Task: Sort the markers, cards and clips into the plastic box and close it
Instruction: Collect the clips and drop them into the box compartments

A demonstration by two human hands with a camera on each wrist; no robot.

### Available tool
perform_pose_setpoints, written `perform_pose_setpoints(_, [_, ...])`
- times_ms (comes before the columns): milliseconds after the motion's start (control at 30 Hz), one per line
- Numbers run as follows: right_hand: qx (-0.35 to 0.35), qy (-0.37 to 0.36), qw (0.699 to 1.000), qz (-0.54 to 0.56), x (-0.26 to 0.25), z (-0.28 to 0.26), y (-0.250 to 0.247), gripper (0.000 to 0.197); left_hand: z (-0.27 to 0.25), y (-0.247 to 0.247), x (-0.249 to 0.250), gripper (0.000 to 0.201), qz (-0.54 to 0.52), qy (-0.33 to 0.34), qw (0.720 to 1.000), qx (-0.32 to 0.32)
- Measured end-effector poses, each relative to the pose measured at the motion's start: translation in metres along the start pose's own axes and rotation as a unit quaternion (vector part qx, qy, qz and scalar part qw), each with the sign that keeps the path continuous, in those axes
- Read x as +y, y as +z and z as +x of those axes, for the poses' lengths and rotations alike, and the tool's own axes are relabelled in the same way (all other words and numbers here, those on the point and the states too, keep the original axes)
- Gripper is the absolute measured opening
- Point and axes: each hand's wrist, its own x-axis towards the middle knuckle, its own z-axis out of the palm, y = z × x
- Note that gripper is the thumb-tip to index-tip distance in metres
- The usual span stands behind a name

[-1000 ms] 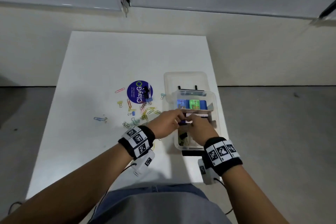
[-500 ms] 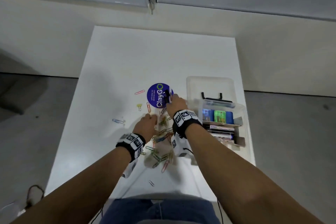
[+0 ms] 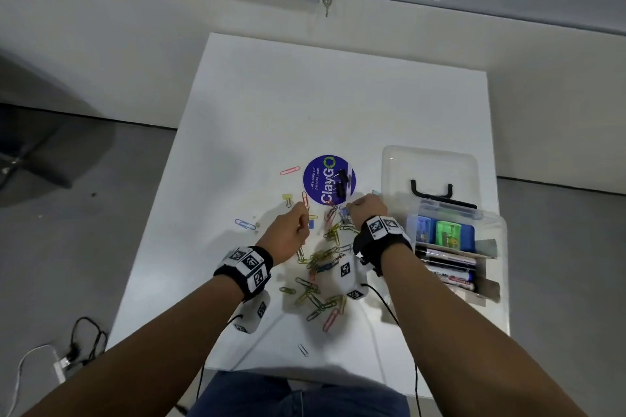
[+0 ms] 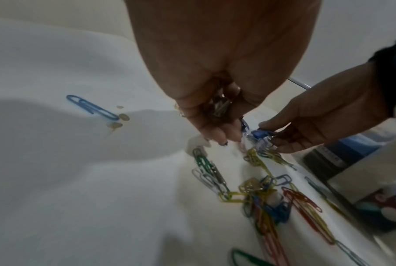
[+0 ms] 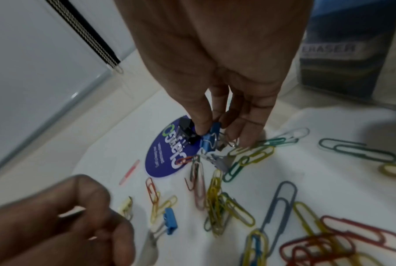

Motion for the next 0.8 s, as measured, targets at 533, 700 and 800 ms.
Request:
perform_pose_setpoints(533, [-0.003, -0.138, 0.979, -0.147, -0.047, 0.022, 0.004, 0.069, 0.016, 0.013, -0.004, 0.025, 0.164, 0.029, 0.986, 0.000])
perform_pose_setpoints(700, [-0.043, -0.168, 0.951, -0.255, -0.041, 0.024, 0.016, 0.072, 0.012, 0.010, -0.005, 0.021, 0.127, 0.012, 0.992, 0.027])
perform_pose_setpoints(800, [-0.051, -0.160, 0.963, -0.212, -0.035, 0.017, 0.017, 0.073, 0.012, 0.009, -0.001, 0.021, 0.115, 0.007, 0.993, 0.032])
